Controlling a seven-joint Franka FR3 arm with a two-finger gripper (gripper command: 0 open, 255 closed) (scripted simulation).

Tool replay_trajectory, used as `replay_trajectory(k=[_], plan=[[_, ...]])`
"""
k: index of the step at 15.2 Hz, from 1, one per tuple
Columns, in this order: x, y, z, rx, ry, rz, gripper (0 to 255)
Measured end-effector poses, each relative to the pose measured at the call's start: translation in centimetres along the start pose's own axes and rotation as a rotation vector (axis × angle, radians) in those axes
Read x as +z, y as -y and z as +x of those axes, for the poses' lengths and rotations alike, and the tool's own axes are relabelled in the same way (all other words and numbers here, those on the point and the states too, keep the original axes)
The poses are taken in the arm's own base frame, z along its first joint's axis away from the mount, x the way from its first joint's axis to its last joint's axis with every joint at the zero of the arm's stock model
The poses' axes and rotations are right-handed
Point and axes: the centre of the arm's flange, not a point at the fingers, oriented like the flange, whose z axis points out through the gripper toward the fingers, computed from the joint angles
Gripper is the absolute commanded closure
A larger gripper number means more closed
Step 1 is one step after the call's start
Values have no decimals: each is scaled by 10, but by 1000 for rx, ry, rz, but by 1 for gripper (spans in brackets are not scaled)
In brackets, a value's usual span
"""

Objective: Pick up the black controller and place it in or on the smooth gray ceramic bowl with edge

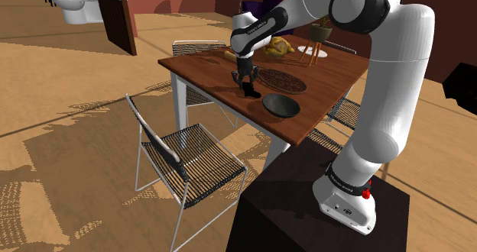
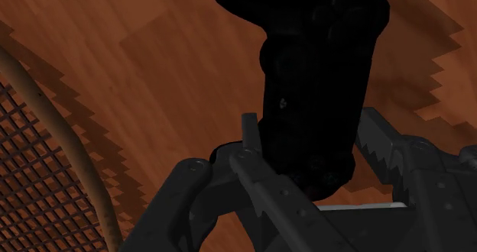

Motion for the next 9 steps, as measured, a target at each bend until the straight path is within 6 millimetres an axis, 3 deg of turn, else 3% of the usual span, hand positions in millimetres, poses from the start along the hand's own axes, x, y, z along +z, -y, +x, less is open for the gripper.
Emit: replay_trajectory(k=[3, 9], plan=[[-2, 0, 0, 0, 0, 0, 255], [-31, -7, 0, 0, 0, 0, 255]])
